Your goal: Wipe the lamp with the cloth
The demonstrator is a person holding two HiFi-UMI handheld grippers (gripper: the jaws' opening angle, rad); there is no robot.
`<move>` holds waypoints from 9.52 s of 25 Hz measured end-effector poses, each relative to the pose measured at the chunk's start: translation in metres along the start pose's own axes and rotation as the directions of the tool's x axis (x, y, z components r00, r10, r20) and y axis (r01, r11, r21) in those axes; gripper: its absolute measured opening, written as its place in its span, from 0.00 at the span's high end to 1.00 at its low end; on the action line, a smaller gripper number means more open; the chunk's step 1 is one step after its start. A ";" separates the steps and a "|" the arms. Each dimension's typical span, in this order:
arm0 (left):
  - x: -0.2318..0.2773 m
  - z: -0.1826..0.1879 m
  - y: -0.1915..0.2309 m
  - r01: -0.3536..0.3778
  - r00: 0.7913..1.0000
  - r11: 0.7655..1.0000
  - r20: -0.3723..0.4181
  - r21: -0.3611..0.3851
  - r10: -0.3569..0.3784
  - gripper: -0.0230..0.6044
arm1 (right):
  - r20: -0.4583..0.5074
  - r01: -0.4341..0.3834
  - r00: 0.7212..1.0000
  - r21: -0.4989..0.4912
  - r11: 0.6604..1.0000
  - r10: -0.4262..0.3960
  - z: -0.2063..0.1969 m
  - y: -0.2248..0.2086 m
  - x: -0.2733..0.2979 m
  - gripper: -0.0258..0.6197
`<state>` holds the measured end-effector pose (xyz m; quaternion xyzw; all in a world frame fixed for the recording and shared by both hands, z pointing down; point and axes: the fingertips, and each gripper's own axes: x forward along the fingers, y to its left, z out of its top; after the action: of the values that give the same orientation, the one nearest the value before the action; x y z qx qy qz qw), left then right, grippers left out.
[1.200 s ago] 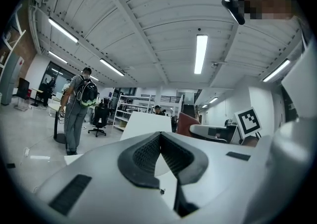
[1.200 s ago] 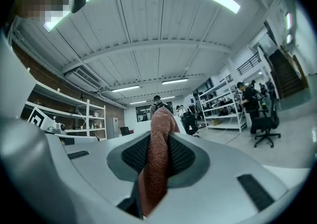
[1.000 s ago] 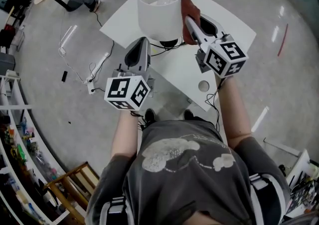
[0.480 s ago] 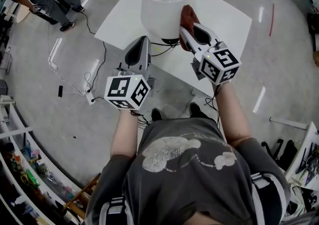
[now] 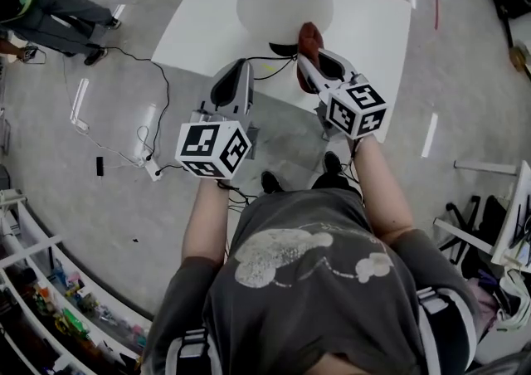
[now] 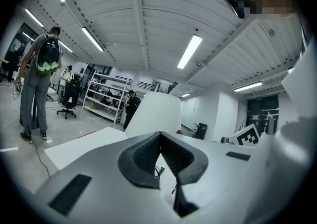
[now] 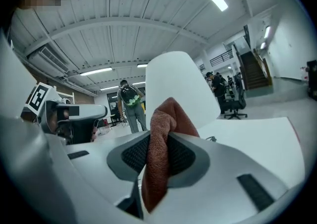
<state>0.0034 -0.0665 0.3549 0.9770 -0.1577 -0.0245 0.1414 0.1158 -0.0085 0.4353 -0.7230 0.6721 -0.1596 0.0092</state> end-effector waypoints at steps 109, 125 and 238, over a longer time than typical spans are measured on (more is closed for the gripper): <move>0.135 0.085 0.153 0.660 0.738 0.750 -0.156 -0.039 -0.657 0.95 | 0.207 0.577 0.789 0.072 0.814 -0.578 0.105 0.069 0.160 0.83; 0.122 0.068 0.214 0.726 0.646 0.678 -0.226 -0.115 -0.729 0.95 | 0.019 0.724 0.675 0.176 0.667 -0.738 0.014 0.067 0.191 0.83; 0.346 0.048 0.217 0.942 0.055 0.153 -0.312 -0.298 -0.949 0.95 | -0.050 0.853 -0.144 0.500 -0.150 -0.988 0.073 -0.038 0.247 0.83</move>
<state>0.2617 -0.3861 0.3700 0.8166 0.5528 0.1049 0.1285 0.1814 -0.2608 0.4288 -0.9738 -0.1417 -0.1028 0.1453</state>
